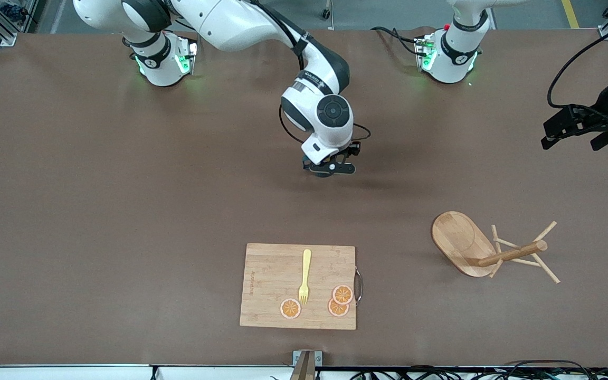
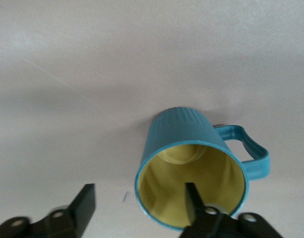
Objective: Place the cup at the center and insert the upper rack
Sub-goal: 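Carry the mug to the table center and lower it down, then open and retract the right gripper while the left gripper approaches the mug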
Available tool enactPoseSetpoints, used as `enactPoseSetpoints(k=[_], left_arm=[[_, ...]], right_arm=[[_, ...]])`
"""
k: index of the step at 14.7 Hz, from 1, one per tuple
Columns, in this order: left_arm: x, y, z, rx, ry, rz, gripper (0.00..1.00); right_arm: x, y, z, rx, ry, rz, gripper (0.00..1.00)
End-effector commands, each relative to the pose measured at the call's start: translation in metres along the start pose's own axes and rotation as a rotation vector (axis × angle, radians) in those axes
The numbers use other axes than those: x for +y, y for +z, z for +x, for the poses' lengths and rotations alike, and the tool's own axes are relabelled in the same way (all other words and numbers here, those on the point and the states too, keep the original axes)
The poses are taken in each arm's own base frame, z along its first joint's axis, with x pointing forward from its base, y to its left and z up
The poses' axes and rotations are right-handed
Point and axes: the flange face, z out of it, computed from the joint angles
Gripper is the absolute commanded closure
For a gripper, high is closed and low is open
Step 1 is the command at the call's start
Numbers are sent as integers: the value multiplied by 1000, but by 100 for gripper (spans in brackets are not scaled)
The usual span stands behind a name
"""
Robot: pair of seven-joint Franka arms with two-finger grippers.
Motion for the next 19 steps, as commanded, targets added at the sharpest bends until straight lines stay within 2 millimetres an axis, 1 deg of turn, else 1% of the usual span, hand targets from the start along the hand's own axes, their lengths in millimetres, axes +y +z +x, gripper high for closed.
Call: enactPoseSetpoints(k=[1,2,3,4,5,6,7,8,9,11,12,13,14,15,16,17,18,19], left_arm=[[16,-2,0,1,17,-33,0],[22,-2,-1,-6,20,-59,0],[28,-3,-1,-8,25,-79,0],[36,-5,-3,-5,36,-93,0],[51,-9,-7,0,56,-97,0],[69,-10,-10,-1,85,-99,0],[86,-14,-15,2,99,-99,0],[103,-16,-21,1,93,-99,0],[128,-17,-29,-16,77,-98,0],[182,-16,-48,-38,14,-96,0],[213,-15,-61,-47,-10,-92,0],[247,-10,-74,-51,-22,-89,0],[273,-9,-86,-50,-30,-94,0],[296,-10,-96,-35,-47,-113,0],[321,-4,-104,-38,-69,-131,0],[349,3,-116,-38,-94,-143,0],[370,8,-126,-15,-119,-137,0],[396,14,-141,2,-130,-135,0]], right_arm=[[1,-49,8,-13,33,21,0],[5,-71,16,-10,43,34,0],[13,-85,27,-12,59,37,0],[28,-109,42,-10,86,44,0],[47,-138,58,0,115,58,0],[70,-161,75,-2,148,56,0],[97,-175,92,-23,188,32,0],[130,-183,113,-64,235,-6,0],[163,-192,137,-82,281,-20,0],[218,-220,174,-64,259,5,0],[245,-227,191,-49,241,4,0],[276,-234,209,-25,248,-18,0],[308,-244,223,-5,248,-44,0],[337,-250,236,13,216,-76,0],[364,-254,246,11,195,-93,0],[393,-260,253,-6,196,-100,0],[419,-271,259,-1,202,-87,0],[448,-289,262,15,190,-64,0]])
